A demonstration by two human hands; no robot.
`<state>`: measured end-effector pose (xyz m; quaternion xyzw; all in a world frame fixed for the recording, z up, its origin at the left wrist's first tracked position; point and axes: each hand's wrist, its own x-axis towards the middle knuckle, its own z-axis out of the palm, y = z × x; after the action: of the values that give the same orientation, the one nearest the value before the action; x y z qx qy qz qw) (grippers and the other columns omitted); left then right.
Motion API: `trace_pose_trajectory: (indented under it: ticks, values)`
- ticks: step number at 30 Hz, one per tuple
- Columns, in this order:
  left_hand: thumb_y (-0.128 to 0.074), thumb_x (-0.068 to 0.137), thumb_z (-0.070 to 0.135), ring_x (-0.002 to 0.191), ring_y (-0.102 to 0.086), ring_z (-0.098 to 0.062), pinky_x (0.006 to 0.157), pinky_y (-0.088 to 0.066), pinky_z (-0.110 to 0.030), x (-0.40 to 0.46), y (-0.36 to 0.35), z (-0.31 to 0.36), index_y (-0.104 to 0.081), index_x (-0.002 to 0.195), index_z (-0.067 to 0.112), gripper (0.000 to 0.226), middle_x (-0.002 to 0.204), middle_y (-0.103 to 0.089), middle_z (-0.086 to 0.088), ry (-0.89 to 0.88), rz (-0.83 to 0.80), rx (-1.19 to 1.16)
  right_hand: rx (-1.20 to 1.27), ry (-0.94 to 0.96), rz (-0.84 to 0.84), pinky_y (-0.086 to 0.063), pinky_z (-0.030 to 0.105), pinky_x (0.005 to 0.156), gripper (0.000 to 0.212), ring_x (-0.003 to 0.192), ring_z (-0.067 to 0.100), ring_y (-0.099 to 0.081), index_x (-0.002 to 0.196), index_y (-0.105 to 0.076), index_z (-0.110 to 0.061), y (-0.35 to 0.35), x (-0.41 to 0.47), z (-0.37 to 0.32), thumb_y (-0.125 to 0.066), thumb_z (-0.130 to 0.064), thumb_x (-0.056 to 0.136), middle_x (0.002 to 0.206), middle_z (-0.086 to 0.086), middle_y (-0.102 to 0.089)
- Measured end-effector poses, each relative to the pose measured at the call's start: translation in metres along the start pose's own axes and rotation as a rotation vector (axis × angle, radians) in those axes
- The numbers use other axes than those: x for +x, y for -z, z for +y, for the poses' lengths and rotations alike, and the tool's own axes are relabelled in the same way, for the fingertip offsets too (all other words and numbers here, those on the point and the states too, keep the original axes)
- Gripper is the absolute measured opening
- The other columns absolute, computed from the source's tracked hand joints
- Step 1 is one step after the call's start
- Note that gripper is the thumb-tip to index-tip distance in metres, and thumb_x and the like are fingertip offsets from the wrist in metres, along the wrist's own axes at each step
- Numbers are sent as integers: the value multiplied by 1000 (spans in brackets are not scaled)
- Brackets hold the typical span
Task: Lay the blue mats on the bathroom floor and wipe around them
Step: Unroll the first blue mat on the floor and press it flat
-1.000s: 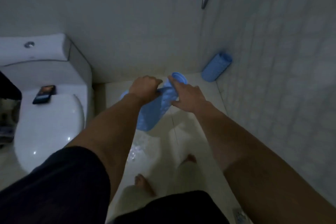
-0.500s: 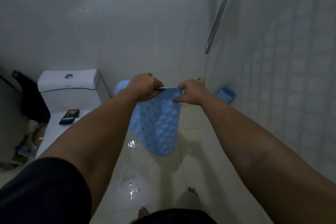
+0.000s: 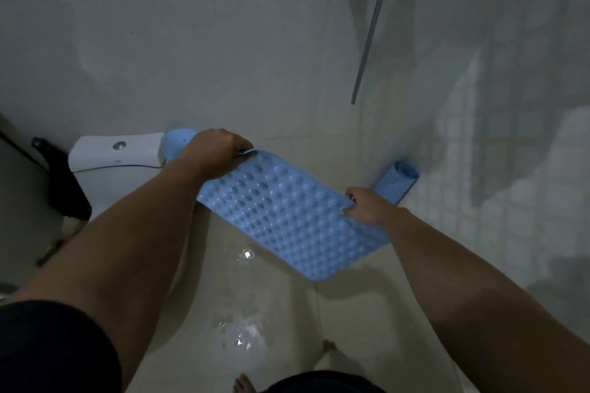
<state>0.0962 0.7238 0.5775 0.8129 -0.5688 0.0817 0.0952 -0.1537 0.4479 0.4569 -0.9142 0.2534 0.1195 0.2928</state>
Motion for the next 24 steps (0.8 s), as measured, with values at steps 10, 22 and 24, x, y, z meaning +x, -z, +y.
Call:
trace_pose_trajectory:
  ticks: [10, 22, 24]
  values:
    - [-43, 93, 56, 68, -72, -32, 59, -56, -34, -46, -159, 38, -81, 93, 24, 50, 80, -76, -4, 153, -86, -79, -255, 60, -283, -37, 28, 78, 21, 105, 25, -64, 104, -72, -14, -61, 7, 128, -54, -24, 100, 111, 6, -71]
    - [-16, 97, 74, 65, -70, -16, 58, -50, -29, -153, -366, 43, -75, 78, 34, 74, 69, -72, 8, 372, -555, -171, -365, 32, -226, -51, 32, 62, 41, 76, 16, -70, 85, -65, -28, -221, 29, 250, -35, -53, 96, 79, -3, -72]
    - [-28, 99, 71, 86, -71, -16, 72, -47, -30, -156, -392, 28, -75, 94, 31, 62, 88, -76, 6, 482, -700, -230, -380, -7, -336, -48, 34, 76, 38, 96, 18, -68, 101, -62, -28, -227, 54, 246, -37, -55, 100, 99, -1, -72]
